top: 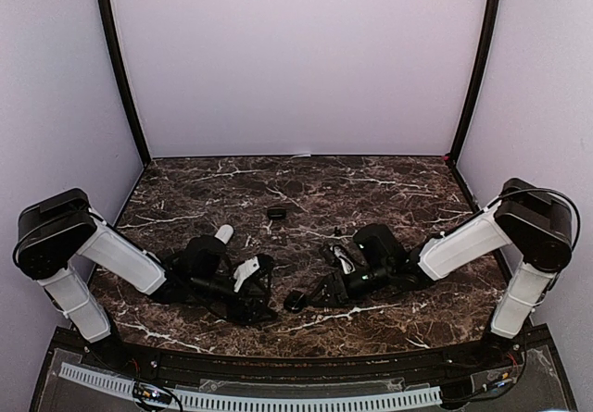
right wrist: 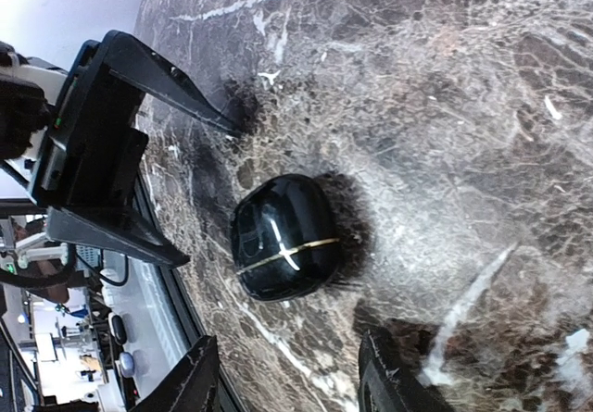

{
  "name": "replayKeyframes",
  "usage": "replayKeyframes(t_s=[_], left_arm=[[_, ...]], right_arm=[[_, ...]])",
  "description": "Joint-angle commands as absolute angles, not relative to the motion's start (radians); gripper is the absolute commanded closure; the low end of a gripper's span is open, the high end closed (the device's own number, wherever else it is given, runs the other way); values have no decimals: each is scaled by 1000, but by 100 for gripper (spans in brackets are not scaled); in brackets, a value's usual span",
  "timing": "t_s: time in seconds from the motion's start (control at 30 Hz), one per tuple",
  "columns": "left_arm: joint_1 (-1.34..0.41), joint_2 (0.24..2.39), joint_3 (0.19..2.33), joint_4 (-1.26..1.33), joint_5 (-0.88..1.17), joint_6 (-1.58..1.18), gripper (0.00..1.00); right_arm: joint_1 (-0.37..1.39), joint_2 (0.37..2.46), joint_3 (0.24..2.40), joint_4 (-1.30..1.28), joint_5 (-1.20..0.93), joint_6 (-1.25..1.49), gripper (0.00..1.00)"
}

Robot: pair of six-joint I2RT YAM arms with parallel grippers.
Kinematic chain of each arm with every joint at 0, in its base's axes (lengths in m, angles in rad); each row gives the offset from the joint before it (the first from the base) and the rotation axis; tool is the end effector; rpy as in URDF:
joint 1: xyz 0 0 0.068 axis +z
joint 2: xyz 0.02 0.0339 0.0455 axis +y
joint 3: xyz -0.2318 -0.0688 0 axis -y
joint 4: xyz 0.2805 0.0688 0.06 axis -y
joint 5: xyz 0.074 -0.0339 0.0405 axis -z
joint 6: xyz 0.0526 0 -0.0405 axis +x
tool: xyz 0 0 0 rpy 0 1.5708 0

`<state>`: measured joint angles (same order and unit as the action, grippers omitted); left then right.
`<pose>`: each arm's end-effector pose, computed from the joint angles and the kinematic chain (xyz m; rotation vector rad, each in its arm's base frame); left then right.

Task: Insert the wireless bluetooth earbuds into the charging case
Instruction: Adjust the charging case at the center of the board, then pick up the charging case from the center of the board.

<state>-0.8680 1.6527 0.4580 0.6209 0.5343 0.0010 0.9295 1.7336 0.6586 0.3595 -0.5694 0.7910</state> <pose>0.1722 -0.2447 0.0409 1.2375 1.8790 -1.0616 0.1765 0.2839 0.0464 -0.5328 2.6035 1.4129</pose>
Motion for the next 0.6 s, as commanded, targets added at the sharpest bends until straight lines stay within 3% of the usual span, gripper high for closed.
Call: replayKeyframes(t_s=[0.0,0.13,0.57], left_arm=[[-871,1665,492,550,557,123,31],[-872,1704,519,514,607,131,43],[-892,1753,525,616,657,73,57]], right_arm=[[942,1752,651,460,-593,842,52],[941,1782,676,469,-608,840,55],[941,1854,758,446,-628,816,56]])
